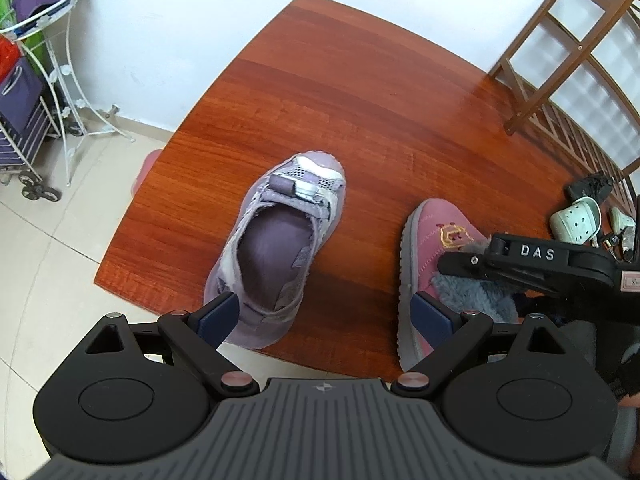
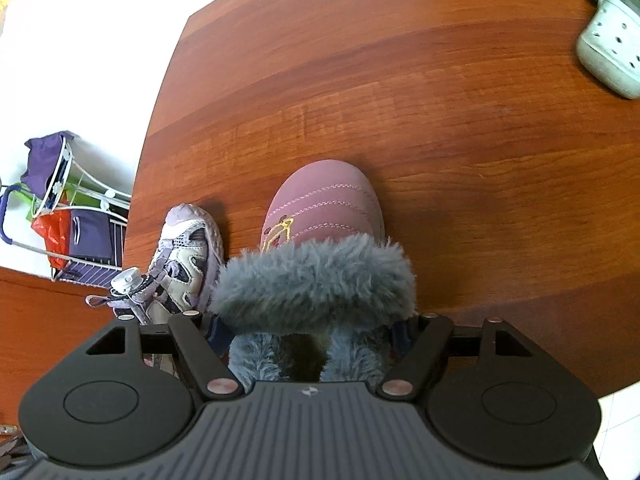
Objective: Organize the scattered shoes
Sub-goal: 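Carry the pink boot with the right tool beside the sneaker and release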
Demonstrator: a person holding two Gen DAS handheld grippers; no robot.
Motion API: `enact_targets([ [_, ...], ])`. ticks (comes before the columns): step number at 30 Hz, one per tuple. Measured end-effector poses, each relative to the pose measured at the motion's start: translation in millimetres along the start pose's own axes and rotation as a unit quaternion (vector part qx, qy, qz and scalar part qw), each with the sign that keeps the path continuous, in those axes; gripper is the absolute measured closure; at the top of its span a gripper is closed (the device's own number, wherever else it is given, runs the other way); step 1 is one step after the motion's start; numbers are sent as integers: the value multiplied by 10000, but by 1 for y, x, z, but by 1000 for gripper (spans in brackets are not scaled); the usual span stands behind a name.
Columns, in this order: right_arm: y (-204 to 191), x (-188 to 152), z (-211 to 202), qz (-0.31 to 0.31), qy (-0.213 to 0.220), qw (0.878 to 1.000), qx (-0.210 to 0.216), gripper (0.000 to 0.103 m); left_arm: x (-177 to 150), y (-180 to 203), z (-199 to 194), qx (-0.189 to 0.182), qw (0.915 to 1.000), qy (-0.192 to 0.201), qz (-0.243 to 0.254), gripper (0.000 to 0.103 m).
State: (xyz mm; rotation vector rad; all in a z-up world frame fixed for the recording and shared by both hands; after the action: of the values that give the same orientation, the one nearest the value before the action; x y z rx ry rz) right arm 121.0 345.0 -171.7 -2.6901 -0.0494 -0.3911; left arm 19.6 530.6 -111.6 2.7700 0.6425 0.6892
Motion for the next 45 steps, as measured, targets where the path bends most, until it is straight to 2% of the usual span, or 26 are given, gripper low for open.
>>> enact_targets([
  [11, 11, -9, -8, -13, 152, 9994, -299, 24, -7, 16, 8, -138, 9993, -141, 313, 10],
  [17, 17, -12, -9, -479, 140, 9983, -314, 20, -9, 20, 8, -146, 9991, -147, 369, 10],
  [22, 8, -11, -16, -901, 182, 9953, -309, 10, -8, 26, 7, -189, 9989, -122, 418, 10],
  [27, 5, -6, -37, -1217, 403, 9915, -240, 10, -4, 45, 4, -335, 9975, -83, 619, 10],
  [36, 24, 7, -88, -1462, 921, 9839, -464, 9, 4, 92, 3, -734, 9904, -100, 1168, 10],
  [45, 77, 13, -125, -1291, 1274, 9801, -803, 9, -2, 149, 14, -1067, 9774, -224, 1812, 10],
])
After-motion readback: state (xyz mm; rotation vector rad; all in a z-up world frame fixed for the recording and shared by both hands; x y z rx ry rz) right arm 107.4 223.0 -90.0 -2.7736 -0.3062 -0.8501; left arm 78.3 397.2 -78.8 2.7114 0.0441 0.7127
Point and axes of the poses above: each gripper's, at about its wrist camera, not at the fingertips, and z roughly the way its jaws point, y to its right, x to its top, the point moved 6 cm from there along z, roughly the way its jaws point, and after that the axes turned 7 degrees about -z, right-handed, at the moved point
